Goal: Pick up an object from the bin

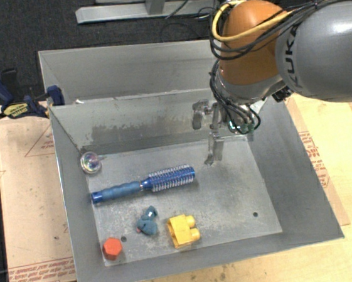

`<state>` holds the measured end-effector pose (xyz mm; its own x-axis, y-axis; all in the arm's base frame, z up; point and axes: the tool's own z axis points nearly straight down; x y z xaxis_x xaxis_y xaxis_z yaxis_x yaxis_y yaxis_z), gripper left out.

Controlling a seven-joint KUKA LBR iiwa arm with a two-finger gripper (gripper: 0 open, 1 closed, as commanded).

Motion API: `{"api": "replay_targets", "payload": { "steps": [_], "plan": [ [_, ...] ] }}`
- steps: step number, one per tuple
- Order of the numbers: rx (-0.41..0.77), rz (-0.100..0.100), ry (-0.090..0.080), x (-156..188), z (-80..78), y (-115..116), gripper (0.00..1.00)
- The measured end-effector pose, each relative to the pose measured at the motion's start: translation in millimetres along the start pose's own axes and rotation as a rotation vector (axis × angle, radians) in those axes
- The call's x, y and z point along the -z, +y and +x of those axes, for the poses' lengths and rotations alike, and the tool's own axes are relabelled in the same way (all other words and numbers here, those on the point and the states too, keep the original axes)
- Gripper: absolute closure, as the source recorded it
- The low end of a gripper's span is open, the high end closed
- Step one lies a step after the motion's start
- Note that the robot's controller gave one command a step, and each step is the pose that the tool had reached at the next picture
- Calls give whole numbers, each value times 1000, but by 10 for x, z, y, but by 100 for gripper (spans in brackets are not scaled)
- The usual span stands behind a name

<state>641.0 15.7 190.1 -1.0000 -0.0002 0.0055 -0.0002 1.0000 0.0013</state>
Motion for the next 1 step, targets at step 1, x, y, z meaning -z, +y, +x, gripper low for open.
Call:
{"api": "replay_targets", "payload": {
  "steps": [1],
  "plan": [
    [226,0,-2,-1234,255,321,0]
  ]
}}
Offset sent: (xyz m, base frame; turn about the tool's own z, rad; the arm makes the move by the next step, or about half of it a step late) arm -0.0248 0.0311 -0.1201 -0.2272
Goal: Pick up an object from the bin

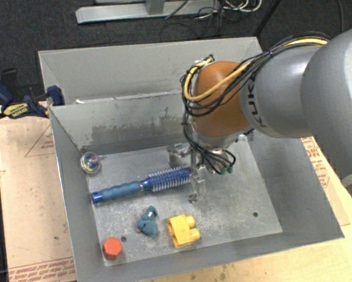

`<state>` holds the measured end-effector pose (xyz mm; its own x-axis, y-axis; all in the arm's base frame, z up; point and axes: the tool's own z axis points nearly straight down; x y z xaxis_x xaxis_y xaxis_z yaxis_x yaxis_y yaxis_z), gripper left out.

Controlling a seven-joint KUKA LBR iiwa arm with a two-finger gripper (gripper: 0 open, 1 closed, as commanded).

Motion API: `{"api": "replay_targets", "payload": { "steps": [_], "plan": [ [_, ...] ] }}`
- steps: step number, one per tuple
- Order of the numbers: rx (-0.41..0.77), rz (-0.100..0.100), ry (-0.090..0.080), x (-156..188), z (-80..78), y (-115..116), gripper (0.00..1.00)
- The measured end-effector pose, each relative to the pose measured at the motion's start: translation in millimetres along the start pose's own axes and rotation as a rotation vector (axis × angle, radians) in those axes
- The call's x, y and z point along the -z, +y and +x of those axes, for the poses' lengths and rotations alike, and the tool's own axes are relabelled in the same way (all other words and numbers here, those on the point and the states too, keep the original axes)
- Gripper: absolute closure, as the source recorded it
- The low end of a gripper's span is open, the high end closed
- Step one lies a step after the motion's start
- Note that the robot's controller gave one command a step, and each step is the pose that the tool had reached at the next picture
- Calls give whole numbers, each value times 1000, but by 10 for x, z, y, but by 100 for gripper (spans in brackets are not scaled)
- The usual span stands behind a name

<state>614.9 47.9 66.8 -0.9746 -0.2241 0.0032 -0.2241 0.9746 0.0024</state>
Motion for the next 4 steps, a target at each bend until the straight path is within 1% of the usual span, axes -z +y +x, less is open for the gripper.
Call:
{"api": "replay_targets", "payload": {
  "steps": [1,2,3,4],
  "plan": [
    [83,3,-9,346,-40,0,0],
    [172,3,-7,333,-47,-22,0],
    [146,0,-3,13,23,9,0],
    [144,-1,-5,19,14,9,0]
  ]
}}
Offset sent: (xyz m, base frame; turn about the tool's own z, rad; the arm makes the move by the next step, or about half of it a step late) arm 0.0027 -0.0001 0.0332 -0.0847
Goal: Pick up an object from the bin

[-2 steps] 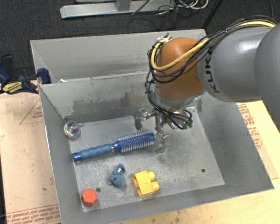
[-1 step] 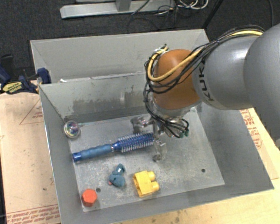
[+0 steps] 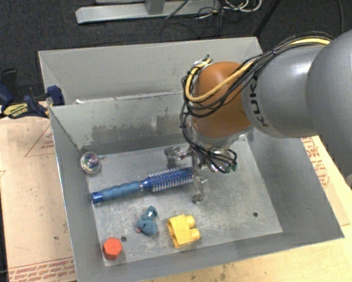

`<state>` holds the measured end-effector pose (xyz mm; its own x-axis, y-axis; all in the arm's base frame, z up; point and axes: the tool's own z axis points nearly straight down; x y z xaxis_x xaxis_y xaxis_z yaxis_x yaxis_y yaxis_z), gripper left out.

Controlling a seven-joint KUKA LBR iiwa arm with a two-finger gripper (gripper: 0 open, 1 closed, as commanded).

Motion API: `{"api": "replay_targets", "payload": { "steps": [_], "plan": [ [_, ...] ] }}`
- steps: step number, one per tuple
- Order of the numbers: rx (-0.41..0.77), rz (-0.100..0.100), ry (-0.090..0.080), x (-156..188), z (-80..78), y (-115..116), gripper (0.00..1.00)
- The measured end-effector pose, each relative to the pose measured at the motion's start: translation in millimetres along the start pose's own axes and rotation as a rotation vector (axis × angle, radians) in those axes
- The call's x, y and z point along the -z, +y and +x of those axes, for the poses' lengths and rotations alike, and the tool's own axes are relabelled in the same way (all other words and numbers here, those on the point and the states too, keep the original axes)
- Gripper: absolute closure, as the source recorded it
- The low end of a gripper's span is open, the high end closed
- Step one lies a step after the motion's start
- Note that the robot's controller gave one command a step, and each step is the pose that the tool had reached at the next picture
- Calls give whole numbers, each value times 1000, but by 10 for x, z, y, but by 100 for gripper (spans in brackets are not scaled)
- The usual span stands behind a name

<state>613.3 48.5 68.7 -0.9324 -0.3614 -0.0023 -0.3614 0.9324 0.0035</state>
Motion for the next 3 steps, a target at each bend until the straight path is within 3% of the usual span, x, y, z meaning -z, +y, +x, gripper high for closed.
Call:
{"api": "replay_targets", "payload": {
  "steps": [1,2,3],
  "plan": [
    [0,-1,0,-2,0,2,100],
    [0,6,-7,767,-25,2,100],
    [-1,5,-3,1061,-36,7,100]
  ]
}}
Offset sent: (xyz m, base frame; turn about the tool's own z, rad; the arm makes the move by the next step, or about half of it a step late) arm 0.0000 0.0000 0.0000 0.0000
